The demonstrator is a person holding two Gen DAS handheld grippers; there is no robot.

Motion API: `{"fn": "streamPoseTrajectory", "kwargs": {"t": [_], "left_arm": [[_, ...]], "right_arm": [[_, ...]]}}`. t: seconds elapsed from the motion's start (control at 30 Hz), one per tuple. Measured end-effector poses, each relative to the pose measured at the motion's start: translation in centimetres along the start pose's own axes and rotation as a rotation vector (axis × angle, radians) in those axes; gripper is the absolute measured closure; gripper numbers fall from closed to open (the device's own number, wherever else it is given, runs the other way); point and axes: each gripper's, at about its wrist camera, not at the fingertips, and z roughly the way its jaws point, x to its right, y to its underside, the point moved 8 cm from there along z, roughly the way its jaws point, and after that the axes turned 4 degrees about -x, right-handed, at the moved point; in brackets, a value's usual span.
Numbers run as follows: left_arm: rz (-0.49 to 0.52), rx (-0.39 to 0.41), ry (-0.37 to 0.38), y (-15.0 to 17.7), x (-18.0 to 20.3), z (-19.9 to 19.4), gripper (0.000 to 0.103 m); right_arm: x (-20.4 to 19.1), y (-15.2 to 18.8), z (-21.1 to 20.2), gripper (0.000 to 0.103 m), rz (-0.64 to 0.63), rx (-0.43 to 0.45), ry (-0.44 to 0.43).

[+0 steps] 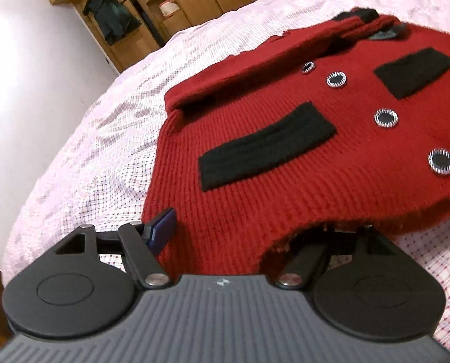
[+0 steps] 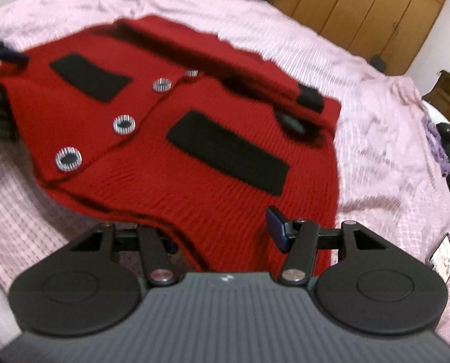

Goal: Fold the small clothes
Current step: 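Grasp the hem with the left gripper while the right gripper grasps the hem too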

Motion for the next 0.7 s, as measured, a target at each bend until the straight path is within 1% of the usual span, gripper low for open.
{"fn": "streamPoseTrajectory", "kwargs": {"t": [0.07, 0.1, 0.13, 0.17, 0.2, 0.23, 0.27, 0.3, 0.33, 0.37, 0.4, 0.43, 0.47, 0.5, 0.53, 0.63, 0.7], "left_arm": [[-0.034, -0.017, 0.027, 0.0, -0.4, 0.3, 0.025], [-0.047, -0.034, 0.042, 0.0, -0.5, 0.5, 0.025], [-0.057, -0.049, 0.055, 0.1, -0.5, 0.8, 0.024], [-0.060, -0.053, 0.057, 0.3, -0.4, 0.7, 0.024], [-0.060, -0.055, 0.056, 0.3, -0.3, 0.7, 0.024], [-0.058, -0.051, 0.053, 0.3, -0.3, 0.6, 0.024], [-0.054, -0.043, 0.052, 0.2, -0.3, 0.4, 0.025], [-0.050, -0.035, 0.055, 0.2, -0.3, 0.4, 0.026], [-0.051, -0.025, 0.061, 0.1, -0.2, 0.2, 0.032], [-0.056, -0.019, 0.069, 0.2, -0.2, 0.0, 0.039], [-0.063, -0.015, 0.079, 0.1, -0.2, -0.2, 0.043], [-0.073, -0.011, 0.101, 0.0, -0.1, -0.4, 0.053], [-0.079, -0.007, 0.121, -0.1, -0.1, -0.6, 0.059], [-0.087, 0.000, 0.142, -0.3, 0.0, -0.9, 0.069], [-0.092, 0.010, 0.155, -0.6, -0.1, -1.1, 0.076], [-0.104, 0.056, 0.186, -1.8, -0.4, -1.8, 0.084], [-0.117, 0.084, 0.200, -2.7, -0.7, -2.3, 0.086]], "right_arm": [[-0.1, 0.1, 0.5, 0.046, -0.002, -0.010, 0.007], [0.0, 0.2, 0.5, 0.049, 0.007, -0.006, 0.013], [0.1, 0.1, 0.4, 0.054, 0.016, 0.001, 0.016], [0.2, 0.1, 0.3, 0.062, 0.027, 0.007, 0.019], [0.4, -0.1, 0.2, 0.068, 0.042, 0.015, 0.021], [0.4, -0.1, 0.0, 0.072, 0.052, 0.022, 0.024], [0.5, -0.1, -0.1, 0.078, 0.059, 0.027, 0.025], [0.5, -0.1, -0.2, 0.079, 0.067, 0.031, 0.024], [0.6, -0.1, -0.4, 0.080, 0.075, 0.035, 0.020], [0.7, -0.2, -0.5, 0.084, 0.084, 0.040, 0.019], [0.8, -0.3, -0.5, 0.086, 0.091, 0.046, 0.017], [0.9, -0.4, -0.7, 0.086, 0.098, 0.053, 0.017], [1.0, -0.6, -0.9, 0.087, 0.105, 0.063, 0.015], [1.2, -0.9, -1.1, 0.088, 0.110, 0.074, 0.013], [1.2, -1.2, -1.3, 0.088, 0.111, 0.088, 0.011], [1.6, -2.3, -2.3, 0.088, 0.117, 0.129, 0.011], [2.1, -2.9, -3.0, 0.089, 0.137, 0.155, 0.010]]}}
